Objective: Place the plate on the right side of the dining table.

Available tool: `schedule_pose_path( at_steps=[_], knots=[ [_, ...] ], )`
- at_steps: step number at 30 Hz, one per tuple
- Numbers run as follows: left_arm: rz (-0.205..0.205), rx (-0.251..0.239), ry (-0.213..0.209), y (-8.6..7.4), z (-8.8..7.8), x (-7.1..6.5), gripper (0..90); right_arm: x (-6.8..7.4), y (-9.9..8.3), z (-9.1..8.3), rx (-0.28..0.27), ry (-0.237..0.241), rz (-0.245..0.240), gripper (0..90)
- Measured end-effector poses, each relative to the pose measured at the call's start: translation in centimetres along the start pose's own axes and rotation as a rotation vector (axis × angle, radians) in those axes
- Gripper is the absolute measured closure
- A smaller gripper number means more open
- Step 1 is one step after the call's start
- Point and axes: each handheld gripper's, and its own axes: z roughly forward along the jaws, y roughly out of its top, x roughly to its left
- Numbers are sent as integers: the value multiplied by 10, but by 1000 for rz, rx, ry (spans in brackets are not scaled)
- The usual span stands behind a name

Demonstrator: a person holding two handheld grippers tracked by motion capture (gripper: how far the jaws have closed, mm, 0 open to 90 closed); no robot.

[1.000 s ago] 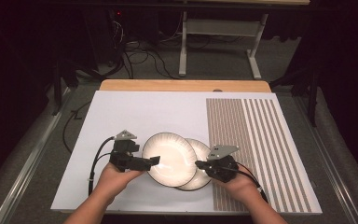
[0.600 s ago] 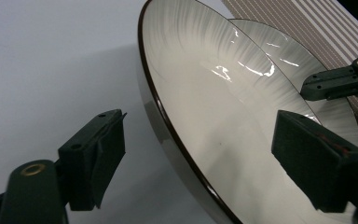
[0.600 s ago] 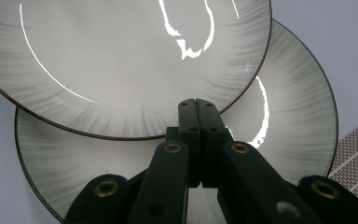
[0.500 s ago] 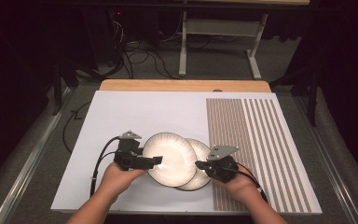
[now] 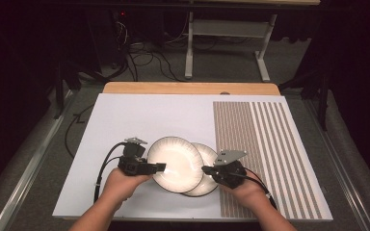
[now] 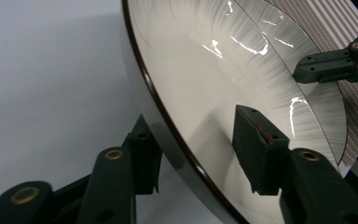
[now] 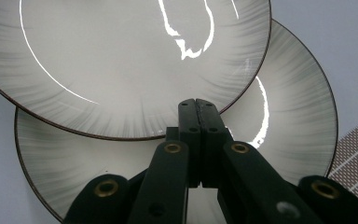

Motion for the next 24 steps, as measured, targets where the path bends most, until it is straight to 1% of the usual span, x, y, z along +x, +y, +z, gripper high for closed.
schedule_pose_path(
  at_steps=[2, 3, 5, 6, 8, 17, 18, 20, 21, 24],
  knots=[
    [-22, -2, -16, 0, -1, 3, 568, 0, 0, 0, 0, 0, 1, 900],
    [-22, -2, -16, 0, -1, 3, 575, 0, 0, 0, 0, 0, 1, 900],
    [-36, -6, -24, 0, -2, 4, 583, 0, 0, 0, 0, 0, 2, 900],
    [-60, -17, -42, -1, -3, 6, 608, 0, 0, 0, 1, 1, 3, 900],
    [-64, -18, -45, -1, -4, 7, 630, 0, 0, 1, -1, 3, -2, 900],
    [-87, -27, -56, 0, -3, 8, 660, 1, -1, -1, -2, -1, 0, 900],
    [-98, -34, -61, -1, -3, 9, 664, 1, -1, -1, -2, -2, 0, 900],
    [-109, -44, -71, -1, -3, 11, 673, 1, -1, -1, -5, -2, -6, 900],
    [-116, -50, -75, -2, -3, 11, 680, 1, -1, -2, -6, -2, -1, 900],
    [-113, -68, -79, -2, -5, 12, 700, 0, -1, -5, -18, -6, 0, 900]
  ],
)
